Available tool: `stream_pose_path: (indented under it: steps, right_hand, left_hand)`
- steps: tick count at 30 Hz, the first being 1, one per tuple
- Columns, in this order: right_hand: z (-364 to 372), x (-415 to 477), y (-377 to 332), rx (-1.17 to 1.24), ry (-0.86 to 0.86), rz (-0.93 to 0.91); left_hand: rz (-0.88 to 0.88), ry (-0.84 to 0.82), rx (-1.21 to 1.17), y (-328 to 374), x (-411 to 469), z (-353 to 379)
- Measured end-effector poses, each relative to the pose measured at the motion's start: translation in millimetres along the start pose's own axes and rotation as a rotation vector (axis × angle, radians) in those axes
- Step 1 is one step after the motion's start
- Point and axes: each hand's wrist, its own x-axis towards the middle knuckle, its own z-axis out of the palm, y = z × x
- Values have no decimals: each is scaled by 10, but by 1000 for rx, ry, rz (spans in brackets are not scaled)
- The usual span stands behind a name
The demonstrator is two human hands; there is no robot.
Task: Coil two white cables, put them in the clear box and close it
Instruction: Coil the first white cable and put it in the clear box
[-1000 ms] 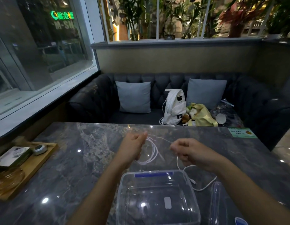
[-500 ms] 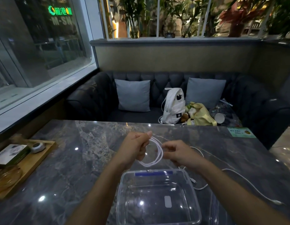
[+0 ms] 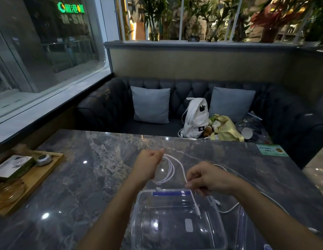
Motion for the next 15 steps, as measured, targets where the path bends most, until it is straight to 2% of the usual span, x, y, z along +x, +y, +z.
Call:
stream_pose_path:
  steps: [3,6,10,15]
  right_hand:
    - [-8,-27,-58,282,34,-108]
    - [8,23,-124,441,172,-245]
    - [91,146,-135,426,373,-350]
    - [177,222,-79,387,435,-368]
  left_hand:
    - [-32,-2,-23,-34,26,8]
    - [-105,-16,-95,-73,40,82]
    - [-156,-44,-174,-85,37,176]
    - [-200,-50,-249,-72,48,204]
